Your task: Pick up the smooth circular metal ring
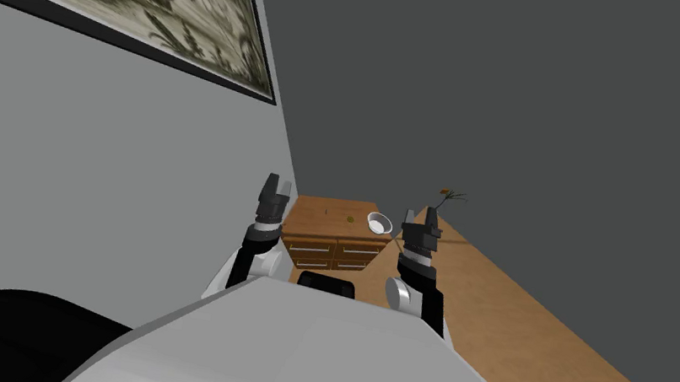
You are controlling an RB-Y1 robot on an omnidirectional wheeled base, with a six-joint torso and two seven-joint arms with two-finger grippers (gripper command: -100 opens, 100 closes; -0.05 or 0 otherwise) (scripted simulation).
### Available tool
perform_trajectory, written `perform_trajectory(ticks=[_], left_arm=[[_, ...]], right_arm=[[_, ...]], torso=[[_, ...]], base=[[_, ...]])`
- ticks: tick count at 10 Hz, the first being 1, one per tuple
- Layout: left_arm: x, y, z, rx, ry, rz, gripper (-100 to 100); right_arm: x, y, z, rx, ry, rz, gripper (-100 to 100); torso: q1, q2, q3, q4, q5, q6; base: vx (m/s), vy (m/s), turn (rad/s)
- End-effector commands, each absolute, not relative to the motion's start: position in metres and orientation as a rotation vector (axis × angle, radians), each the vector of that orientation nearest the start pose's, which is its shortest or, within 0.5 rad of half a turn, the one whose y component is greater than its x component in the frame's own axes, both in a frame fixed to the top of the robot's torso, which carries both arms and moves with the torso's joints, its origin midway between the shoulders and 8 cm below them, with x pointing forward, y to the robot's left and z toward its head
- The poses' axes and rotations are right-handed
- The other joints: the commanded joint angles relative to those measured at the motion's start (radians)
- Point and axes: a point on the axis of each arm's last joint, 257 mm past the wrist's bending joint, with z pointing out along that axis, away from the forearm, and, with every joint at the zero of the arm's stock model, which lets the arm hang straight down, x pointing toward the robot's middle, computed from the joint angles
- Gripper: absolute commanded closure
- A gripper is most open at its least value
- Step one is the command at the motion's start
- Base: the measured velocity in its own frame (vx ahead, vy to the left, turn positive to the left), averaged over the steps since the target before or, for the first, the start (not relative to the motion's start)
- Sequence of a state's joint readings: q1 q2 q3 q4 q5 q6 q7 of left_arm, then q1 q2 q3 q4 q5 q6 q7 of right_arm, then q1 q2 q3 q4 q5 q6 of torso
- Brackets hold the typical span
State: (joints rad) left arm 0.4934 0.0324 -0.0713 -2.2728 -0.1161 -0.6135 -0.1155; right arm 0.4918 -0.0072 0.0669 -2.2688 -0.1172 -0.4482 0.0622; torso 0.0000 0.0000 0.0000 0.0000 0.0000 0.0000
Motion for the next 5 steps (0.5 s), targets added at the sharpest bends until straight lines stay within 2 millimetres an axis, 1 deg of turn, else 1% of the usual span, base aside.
perform_trajectory(ticks=[1, 3, 5], left_arm=[[0.339, 0.228, 0.028, -0.428, 0.715, -1.230, -100], [0.352, 0.225, 0.009, -0.434, 0.791, -1.230, -100], [0.368, 0.224, -0.015, -0.449, 0.886, -1.222, -100]], right_arm=[[0.357, -0.270, 0.011, 0.758, 0.608, 1.377, 0], [0.357, -0.270, 0.011, 0.758, 0.608, 1.378, 0], [0.357, -0.270, 0.011, 0.758, 0.608, 1.378, 0]], torso=[[0.000, 0.000, 0.000, 0.000, 0.000, 0.000], [-0.001, 0.003, 0.002, 0.001, 0.000, 0.000], [-0.002, 0.005, 0.003, 0.001, 0.000, 0.000]], base=[[-0.028, -0.017, -0.114], [-0.071, -0.026, -0.123], [-0.087, -0.040, -0.148]])
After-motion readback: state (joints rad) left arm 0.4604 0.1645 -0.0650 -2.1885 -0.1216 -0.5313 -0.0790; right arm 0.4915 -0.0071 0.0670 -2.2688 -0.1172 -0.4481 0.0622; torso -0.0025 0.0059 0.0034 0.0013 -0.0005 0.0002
